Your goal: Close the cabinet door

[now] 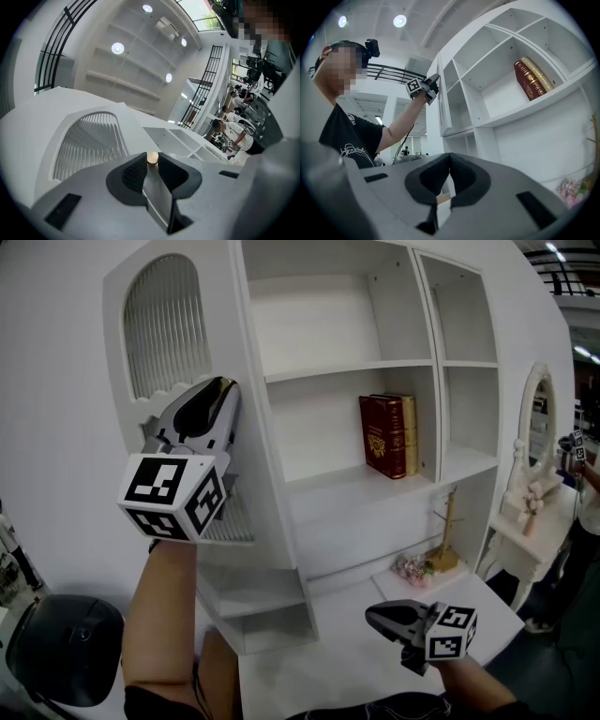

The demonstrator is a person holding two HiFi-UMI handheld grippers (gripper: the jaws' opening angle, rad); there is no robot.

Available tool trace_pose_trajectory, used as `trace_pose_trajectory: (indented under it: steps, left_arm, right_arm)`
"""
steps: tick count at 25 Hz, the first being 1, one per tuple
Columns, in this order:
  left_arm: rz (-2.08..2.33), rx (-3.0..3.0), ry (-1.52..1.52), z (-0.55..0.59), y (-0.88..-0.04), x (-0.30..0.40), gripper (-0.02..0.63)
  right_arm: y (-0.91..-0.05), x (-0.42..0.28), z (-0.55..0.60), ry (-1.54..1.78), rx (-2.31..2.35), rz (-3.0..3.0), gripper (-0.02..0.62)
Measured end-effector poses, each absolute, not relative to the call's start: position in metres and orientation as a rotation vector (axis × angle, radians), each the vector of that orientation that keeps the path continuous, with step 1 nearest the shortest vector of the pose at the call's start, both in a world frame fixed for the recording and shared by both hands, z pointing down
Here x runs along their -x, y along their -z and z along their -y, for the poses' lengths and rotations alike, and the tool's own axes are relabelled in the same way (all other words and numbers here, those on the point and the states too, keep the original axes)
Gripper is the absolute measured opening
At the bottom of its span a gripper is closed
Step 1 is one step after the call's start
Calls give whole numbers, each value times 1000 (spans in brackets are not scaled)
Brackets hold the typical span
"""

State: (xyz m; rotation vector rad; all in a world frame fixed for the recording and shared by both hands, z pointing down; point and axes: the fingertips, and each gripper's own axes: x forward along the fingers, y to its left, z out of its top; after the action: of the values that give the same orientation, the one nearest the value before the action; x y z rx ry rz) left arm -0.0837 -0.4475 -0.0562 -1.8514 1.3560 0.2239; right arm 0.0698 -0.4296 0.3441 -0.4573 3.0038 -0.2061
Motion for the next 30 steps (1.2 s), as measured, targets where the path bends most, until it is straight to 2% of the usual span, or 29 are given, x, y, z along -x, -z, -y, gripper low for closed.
trace_pose_trajectory:
  steps: [30]
  left_arm:
    - [-1463,1703,-102,519,55,85,77]
  right_arm:
    - [-354,-92,479,223,435,-2997,6]
